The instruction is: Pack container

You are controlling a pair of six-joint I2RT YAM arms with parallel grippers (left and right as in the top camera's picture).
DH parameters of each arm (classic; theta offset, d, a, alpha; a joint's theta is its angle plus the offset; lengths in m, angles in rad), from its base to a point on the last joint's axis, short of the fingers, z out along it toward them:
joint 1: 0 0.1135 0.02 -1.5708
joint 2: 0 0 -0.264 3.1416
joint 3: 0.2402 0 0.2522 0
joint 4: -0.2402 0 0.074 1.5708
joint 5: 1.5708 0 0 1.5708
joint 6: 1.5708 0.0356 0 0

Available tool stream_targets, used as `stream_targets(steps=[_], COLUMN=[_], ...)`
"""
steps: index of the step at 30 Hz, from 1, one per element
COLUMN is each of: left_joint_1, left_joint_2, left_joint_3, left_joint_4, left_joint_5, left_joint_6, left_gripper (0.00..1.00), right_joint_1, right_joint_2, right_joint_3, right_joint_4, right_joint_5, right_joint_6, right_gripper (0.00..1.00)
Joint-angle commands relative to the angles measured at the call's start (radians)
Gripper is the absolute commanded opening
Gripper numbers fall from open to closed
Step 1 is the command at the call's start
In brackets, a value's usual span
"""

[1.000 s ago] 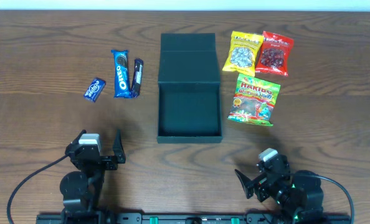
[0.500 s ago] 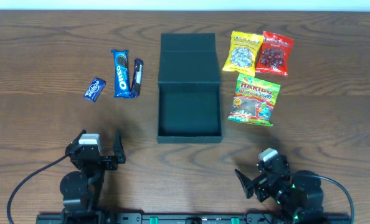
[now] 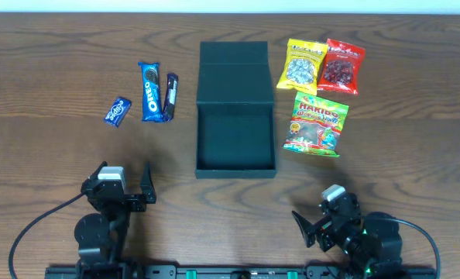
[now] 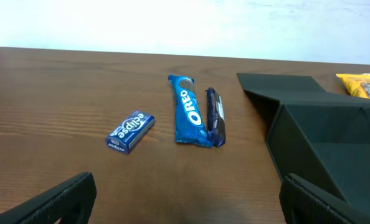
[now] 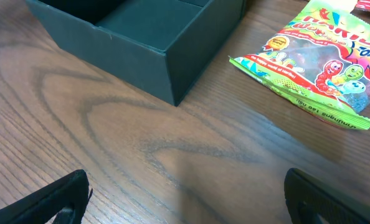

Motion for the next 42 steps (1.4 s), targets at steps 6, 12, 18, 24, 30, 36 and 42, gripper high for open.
stream_targets(steps=[6, 12, 18, 24, 30, 36, 42], left_joint_1=[0.005, 0.005, 0.005, 0.005, 0.005, 0.005, 0.005], left_joint_2=[-0.006, -0.006, -0.006, -0.006, -0.006, -0.006, -0.006], left_joint_3=[-0.028, -0.028, -0.028, -0.028, -0.028, -0.028, -0.028], left_joint_4=[-0.005, -0.005, -0.005, -0.005, -0.005, -0.005, -0.005], left_joint_5=[-0.006, -0.006, -0.006, -0.006, -0.006, -0.006, -0.006], left_joint_6=[0.011, 0.011, 0.011, 0.011, 0.011, 0.011, 0.011], left_gripper=[0.95, 0.95, 0.95, 0.95, 0.95, 0.95, 0.95], right_joint_1=[0.010, 0.010, 0.010, 0.010, 0.010, 0.010, 0.010], right_joint_2=[-0.006, -0.006, -0.006, -0.006, -0.006, -0.006, -0.006], right_joint_3=[-0.003, -0.003, -0.003, -0.003, -0.003, -0.003, -0.003], right_joint_4=[-0.001, -0.001, -0.001, -0.001, -0.001, -0.001, -0.001], right_joint_5=[0.007, 0.007, 0.007, 0.007, 0.007, 0.007, 0.007], right_joint_6=[-0.011, -0.011, -0.011, -0.011, -0.011, -0.011, -0.011], right_gripper=[0.99, 0.99, 0.99, 0.99, 0.99, 0.99, 0.99])
